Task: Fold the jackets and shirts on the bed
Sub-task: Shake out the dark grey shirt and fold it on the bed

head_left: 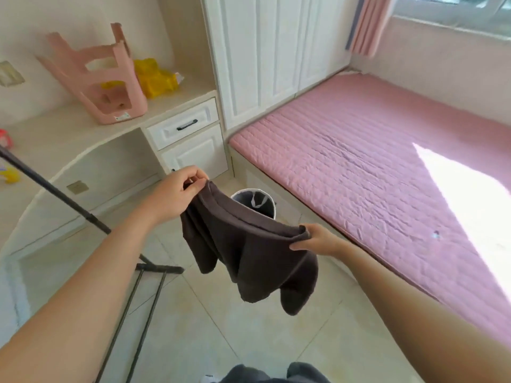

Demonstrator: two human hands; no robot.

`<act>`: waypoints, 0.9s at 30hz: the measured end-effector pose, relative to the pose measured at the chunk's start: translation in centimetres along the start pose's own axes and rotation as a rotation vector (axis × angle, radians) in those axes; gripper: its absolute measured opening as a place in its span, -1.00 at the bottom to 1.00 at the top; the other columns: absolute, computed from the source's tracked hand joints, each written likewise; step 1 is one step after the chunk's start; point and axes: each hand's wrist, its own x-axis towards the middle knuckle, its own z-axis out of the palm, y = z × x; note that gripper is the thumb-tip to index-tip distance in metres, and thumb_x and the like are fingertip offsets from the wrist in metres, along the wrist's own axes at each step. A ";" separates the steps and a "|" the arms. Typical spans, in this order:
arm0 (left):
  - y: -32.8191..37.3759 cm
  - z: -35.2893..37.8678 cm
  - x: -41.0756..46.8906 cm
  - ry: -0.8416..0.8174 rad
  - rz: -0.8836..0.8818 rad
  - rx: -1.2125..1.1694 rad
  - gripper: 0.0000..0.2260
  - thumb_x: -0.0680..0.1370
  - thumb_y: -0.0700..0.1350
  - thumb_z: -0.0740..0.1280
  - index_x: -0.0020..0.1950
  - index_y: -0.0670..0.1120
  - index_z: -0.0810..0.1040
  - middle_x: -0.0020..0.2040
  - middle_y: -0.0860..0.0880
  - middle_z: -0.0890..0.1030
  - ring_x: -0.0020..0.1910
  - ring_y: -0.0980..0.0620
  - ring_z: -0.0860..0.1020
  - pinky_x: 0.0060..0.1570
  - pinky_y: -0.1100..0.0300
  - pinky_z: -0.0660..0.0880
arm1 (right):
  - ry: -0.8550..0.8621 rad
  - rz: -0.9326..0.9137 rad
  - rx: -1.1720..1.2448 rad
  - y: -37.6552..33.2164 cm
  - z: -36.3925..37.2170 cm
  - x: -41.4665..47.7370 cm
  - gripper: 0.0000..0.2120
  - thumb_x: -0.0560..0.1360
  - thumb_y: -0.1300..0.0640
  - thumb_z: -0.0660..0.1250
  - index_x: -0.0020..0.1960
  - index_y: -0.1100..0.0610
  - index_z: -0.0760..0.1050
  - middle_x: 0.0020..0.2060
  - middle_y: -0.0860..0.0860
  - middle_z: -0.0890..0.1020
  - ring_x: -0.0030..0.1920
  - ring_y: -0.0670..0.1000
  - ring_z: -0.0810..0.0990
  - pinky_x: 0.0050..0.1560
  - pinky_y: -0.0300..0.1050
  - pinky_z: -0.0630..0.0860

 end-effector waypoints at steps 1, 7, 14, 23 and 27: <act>0.6 1.0 1.0 -0.037 -0.004 0.010 -0.80 0.64 -0.07 0.20 -0.15 0.15 0.46 -0.14 0.06 0.55 -0.13 0.11 0.51 -0.13 0.20 0.38 | 0.072 0.005 0.064 1.0 -1.7 -1.3 -0.87 0.49 0.18 0.41 -0.09 -0.03 0.52 -0.13 -0.08 0.59 -0.07 -0.09 0.55 -0.01 -0.31 0.41; 4.0 8.1 5.2 -0.366 0.023 0.075 -0.93 0.53 0.01 0.38 -0.09 0.17 0.53 -0.08 0.15 0.60 -0.02 0.09 0.58 0.00 0.13 0.48 | 0.505 0.039 0.006 6.5 -10.6 -5.8 -0.81 0.39 0.10 0.52 -0.09 0.14 0.56 -0.23 0.06 0.62 -0.19 0.03 0.55 -0.15 -0.13 0.45; 6.4 17.2 10.7 -0.454 0.162 0.457 -0.84 0.42 -0.10 0.49 -0.02 -0.01 0.65 -0.15 0.05 0.56 -0.04 -0.03 0.56 -0.12 0.14 0.42 | 0.704 0.208 -0.227 11.2 -15.3 -10.9 -0.91 0.48 0.29 0.35 -0.19 0.19 0.57 -0.23 0.12 0.58 -0.16 0.12 0.52 -0.24 -0.09 0.35; 11.5 22.6 19.5 -0.247 0.328 0.589 -0.76 0.56 0.17 0.27 0.07 0.08 0.61 0.04 -0.02 0.64 0.09 -0.10 0.57 -0.07 0.11 0.43 | 0.917 0.826 -0.473 15.4 -18.8 -16.1 -0.78 0.58 0.12 0.13 -0.09 0.01 0.56 -0.11 0.02 0.51 -0.01 0.15 0.49 -0.18 -0.04 0.36; 14.1 24.9 22.7 -0.341 0.255 0.326 -0.85 0.61 0.01 0.23 -0.01 0.02 0.57 -0.25 -0.01 0.66 -0.23 0.00 0.64 -0.27 0.15 0.40 | 1.079 0.807 -0.136 16.7 -19.8 -16.5 -0.87 0.51 0.24 0.19 -0.14 0.13 0.50 -0.14 0.13 0.59 -0.12 0.19 0.54 -0.24 -0.08 0.41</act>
